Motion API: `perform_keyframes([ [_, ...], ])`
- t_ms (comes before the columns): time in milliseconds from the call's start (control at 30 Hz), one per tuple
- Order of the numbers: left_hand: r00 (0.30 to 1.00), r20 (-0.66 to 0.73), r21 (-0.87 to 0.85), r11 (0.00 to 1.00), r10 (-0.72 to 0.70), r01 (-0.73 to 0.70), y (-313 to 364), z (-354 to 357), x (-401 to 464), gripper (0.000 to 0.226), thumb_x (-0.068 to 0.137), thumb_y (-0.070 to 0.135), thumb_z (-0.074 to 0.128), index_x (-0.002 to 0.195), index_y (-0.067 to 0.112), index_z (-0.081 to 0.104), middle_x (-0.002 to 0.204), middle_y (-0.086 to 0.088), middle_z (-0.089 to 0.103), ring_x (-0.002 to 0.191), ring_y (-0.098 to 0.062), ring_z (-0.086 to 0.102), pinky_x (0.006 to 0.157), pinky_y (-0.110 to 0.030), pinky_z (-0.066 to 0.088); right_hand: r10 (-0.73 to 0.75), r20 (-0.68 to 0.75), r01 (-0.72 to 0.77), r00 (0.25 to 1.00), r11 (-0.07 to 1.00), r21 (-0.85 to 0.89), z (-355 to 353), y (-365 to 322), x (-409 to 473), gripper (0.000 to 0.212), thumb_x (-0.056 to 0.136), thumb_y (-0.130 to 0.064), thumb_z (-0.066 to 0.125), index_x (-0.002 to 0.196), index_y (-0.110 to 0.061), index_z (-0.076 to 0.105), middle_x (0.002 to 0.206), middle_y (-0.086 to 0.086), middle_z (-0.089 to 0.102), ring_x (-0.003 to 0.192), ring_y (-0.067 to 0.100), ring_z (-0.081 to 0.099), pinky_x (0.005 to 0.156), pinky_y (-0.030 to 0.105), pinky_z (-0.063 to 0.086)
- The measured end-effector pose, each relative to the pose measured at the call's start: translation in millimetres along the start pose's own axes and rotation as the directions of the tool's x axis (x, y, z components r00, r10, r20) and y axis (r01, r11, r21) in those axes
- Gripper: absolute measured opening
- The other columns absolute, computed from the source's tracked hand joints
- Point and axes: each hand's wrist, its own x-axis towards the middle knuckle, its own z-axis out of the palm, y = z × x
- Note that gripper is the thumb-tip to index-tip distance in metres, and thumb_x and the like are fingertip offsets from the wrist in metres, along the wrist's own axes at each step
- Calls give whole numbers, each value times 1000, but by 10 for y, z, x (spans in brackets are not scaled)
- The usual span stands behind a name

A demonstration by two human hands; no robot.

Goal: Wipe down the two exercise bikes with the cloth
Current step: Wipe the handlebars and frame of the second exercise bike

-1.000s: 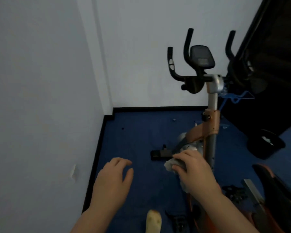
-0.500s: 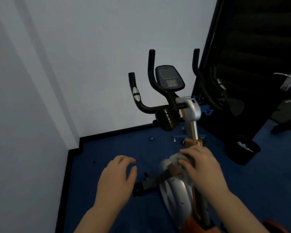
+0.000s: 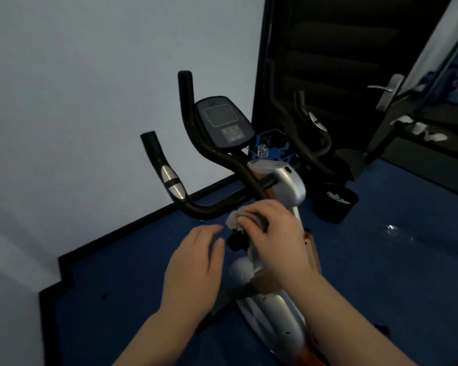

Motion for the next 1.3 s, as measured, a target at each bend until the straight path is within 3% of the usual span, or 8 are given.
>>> perform_keyframes([
  [300, 973, 226, -273, 955, -49, 111, -46, 219, 298, 35, 88, 58, 21, 103, 47, 51, 100, 20, 62, 96, 9, 55, 83, -20, 46, 175, 134, -191, 975, 974, 123, -100, 133, -240, 20, 77, -16, 75, 96, -24, 72, 94, -19, 65, 92, -5, 60, 80, 9, 44],
  [533, 982, 155, -384, 908, -112, 164, -47, 289, 360, 43, 94, 56, 24, 90, 35, 61, 88, 8, 65, 85, -7, 62, 80, -40, 52, 44, 110, -50, 993, 997, 57, -4, 36, 42, 22, 83, -19, 68, 103, -27, 68, 102, -18, 63, 99, -3, 57, 87, 12, 44],
  [667, 980, 136, -396, 898, -149, 191, 26, 340, 341, 44, 91, 56, 23, 89, 33, 61, 86, 9, 65, 84, -6, 62, 80, -36, 52, 51, 308, -62, 950, 998, 24, -164, 237, -146, 25, 83, -22, 67, 107, -28, 68, 103, -21, 60, 98, -4, 55, 86, 12, 44],
  [733, 978, 125, -383, 902, -164, 201, 41, 400, 343, 42, 91, 55, 24, 89, 32, 59, 85, 7, 65, 82, -7, 62, 80, -40, 52, -11, 420, 53, 907, 995, -89, -369, 308, -116, 23, 81, -22, 68, 103, -30, 69, 100, -19, 60, 96, -2, 54, 85, 17, 46],
  [867, 976, 106, -393, 893, -192, 219, 105, 497, 392, 38, 95, 52, 25, 99, 33, 57, 93, 7, 66, 90, -8, 63, 86, -45, 50, -264, 221, 306, 939, 934, -184, -459, 213, 227, 26, 78, -11, 70, 100, -23, 70, 100, -7, 63, 97, 10, 54, 79, 28, 50],
  [967, 978, 84, -398, 893, -192, 210, 105, 508, 391, 37, 92, 49, 27, 99, 30, 58, 92, 4, 67, 89, -15, 64, 83, -50, 50, -367, 274, 437, 889, 858, -270, -245, 280, 394, 26, 76, -8, 68, 100, -18, 69, 102, -1, 63, 98, 16, 52, 80, 31, 49],
  [1100, 979, 84, -385, 900, -184, 202, 96, 473, 402, 36, 92, 46, 28, 98, 30, 60, 92, 2, 68, 88, -17, 64, 82, -52, 50, -372, 292, 438, 881, 874, -209, -277, 524, 311, 24, 81, -10, 61, 102, -17, 66, 111, -5, 60, 101, 14, 43, 89, 12, 32],
  [1300, 969, 74, -408, 880, -235, 244, 127, 500, 384, 35, 92, 46, 28, 98, 35, 61, 91, 3, 68, 88, -17, 64, 83, -52, 50, -286, 266, 305, 921, 952, -32, -499, 695, 121, 27, 75, -5, 74, 97, -21, 70, 103, -16, 53, 99, 5, 50, 86, 12, 40],
])
